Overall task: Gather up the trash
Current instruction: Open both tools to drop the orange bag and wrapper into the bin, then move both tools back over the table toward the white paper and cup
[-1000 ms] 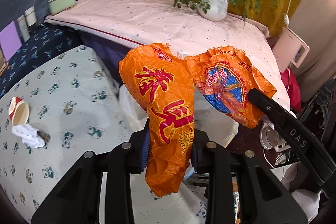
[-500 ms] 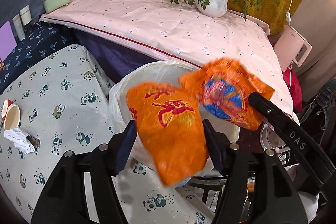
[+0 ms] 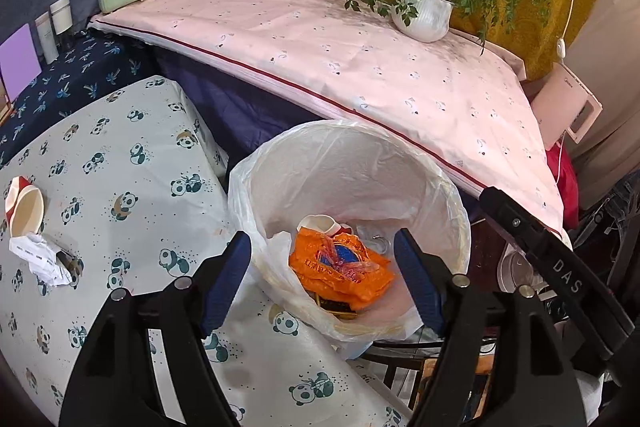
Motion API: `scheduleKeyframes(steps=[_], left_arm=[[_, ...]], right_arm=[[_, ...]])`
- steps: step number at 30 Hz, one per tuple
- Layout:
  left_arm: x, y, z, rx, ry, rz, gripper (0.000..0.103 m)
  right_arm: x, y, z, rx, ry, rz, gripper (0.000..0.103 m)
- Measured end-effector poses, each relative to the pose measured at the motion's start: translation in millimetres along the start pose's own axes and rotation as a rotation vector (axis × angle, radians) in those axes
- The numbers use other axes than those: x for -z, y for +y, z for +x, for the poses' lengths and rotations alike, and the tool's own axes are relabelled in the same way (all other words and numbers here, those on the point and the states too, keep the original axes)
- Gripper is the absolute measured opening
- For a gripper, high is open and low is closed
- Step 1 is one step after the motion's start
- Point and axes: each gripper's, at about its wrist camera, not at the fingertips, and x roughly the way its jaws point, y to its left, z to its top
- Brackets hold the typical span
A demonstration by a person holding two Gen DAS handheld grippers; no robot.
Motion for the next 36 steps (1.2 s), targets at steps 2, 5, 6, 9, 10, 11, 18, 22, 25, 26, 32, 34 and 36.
scheduleKeyframes(steps=[2,5,6,9,10,11,18,22,25,26,32,34,36], left_arm=[[0,3,-2,-0.003,-0.003,-0.004,0.07],[2,10,-4,-0.013,-0.006,-0.018,0.07],[3,13,-5,-0.018,-0.007,-0.025,0.07],[6,23,-8,-0.032,-0.008,-0.049,0.071],[7,28,-10,-0.041,-0.011,-0.06,0.072],[8,32,-11,-0.049,-0.015,-0.07,0.072],[16,72,-24,-0.119,-0.023,-0.162,0.076],[22,96,-35,-0.188,-0.046,-0.223,0.088],[25,114,-39,-0.241,-0.044,-0.259,0.09],[26,120,-41,-0.265,-0.046,-0.274,0.091],[33,160,-45,-0.344,-0.031,-0.383,0.091],[34,172,-44,-0.356,-0.027,-0.415,0.091],[36,185,-43,-0.372,-0.022,-0.445,0.091]], right_arm=[[1,1,0,0.001,0.002,-0.001,0.014],[2,5,0,-0.004,0.008,-0.007,0.015],[3,7,0,-0.005,0.009,-0.01,0.015],[4,14,0,-0.01,0.014,-0.018,0.016],[5,16,0,-0.014,0.014,-0.021,0.018],[4,18,0,-0.016,0.015,-0.023,0.02],[11,44,1,-0.038,0.028,-0.062,0.029],[18,64,3,-0.059,0.043,-0.094,0.036],[24,80,7,-0.073,0.06,-0.124,0.039],[27,84,8,-0.079,0.065,-0.132,0.04],[40,113,19,-0.111,0.103,-0.188,0.042],[45,123,24,-0.122,0.116,-0.205,0.042],[48,132,29,-0.129,0.129,-0.22,0.042]])
